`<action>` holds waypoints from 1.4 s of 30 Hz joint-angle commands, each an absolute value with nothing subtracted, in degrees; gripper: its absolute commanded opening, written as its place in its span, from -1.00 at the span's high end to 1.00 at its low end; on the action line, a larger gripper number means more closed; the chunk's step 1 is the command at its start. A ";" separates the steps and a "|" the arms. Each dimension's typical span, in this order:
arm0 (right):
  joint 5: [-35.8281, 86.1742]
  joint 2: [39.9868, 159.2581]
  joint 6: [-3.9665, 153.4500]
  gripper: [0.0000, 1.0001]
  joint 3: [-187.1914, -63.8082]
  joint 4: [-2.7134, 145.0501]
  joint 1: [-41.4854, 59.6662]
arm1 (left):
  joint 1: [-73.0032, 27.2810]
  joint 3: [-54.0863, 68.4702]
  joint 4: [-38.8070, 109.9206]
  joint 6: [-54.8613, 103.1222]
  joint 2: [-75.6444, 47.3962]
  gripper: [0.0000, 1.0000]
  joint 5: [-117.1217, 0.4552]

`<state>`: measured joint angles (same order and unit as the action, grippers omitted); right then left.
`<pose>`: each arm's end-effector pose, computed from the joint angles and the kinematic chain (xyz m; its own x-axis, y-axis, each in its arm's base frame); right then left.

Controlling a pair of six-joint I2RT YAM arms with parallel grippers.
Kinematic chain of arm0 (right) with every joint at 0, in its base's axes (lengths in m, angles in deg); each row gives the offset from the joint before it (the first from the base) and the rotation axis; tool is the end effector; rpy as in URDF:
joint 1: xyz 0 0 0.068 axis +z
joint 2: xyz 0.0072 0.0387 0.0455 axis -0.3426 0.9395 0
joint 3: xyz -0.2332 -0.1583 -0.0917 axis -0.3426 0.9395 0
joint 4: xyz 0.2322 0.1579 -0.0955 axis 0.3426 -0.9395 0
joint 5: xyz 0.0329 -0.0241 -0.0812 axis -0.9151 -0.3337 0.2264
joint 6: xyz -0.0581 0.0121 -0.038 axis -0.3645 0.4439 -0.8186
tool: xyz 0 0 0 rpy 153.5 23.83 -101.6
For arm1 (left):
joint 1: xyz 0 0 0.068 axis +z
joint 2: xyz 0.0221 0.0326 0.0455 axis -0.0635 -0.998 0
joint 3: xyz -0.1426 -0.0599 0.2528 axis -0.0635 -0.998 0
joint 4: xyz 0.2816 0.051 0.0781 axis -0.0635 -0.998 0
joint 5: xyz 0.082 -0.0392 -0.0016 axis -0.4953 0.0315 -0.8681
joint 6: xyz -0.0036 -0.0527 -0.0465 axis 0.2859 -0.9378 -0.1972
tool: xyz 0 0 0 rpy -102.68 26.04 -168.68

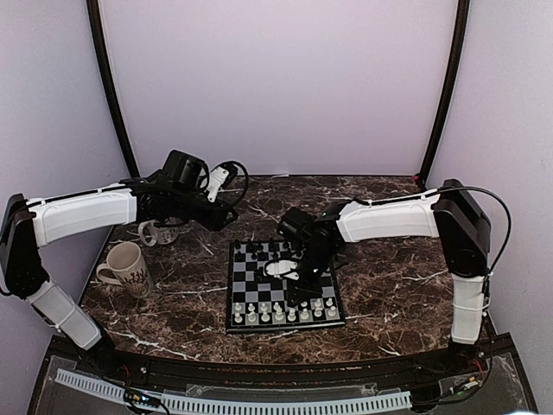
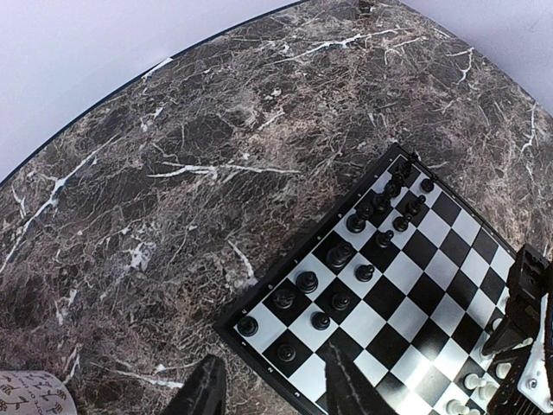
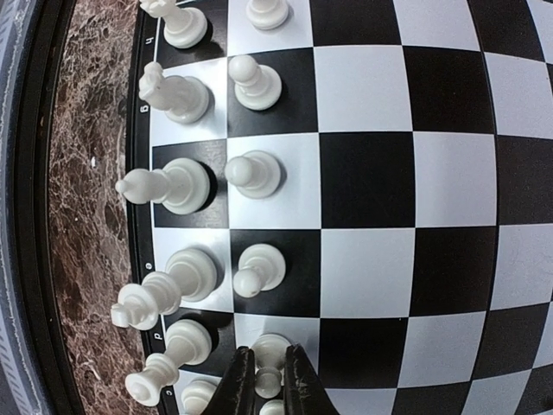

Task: Set up the chess pieces on the board
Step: Place the pawn at e2, then reset both arms

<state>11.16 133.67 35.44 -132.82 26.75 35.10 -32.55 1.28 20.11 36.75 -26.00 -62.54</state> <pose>0.2349 0.3743 0.1506 -0.0355 -0.9242 -0.3803 -0.9821 -0.0381 0.1843 0.3202 -0.2394 0.2820 -0.4440 0.3472 -0.8260 0.6442 0.7645 -0.0249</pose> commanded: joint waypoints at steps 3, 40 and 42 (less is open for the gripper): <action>11.81 132.07 35.63 0.65 -131.63 27.71 35.69 | -32.66 1.37 20.41 37.20 -26.16 0.18 -62.02; 25.28 88.37 45.77 -0.01 -115.70 44.26 6.41 | -32.62 1.96 17.90 38.18 -15.04 -0.39 -72.95; 31.83 83.94 49.25 -0.45 -111.84 50.91 4.41 | -32.57 1.94 18.06 38.18 -13.44 -0.53 -76.66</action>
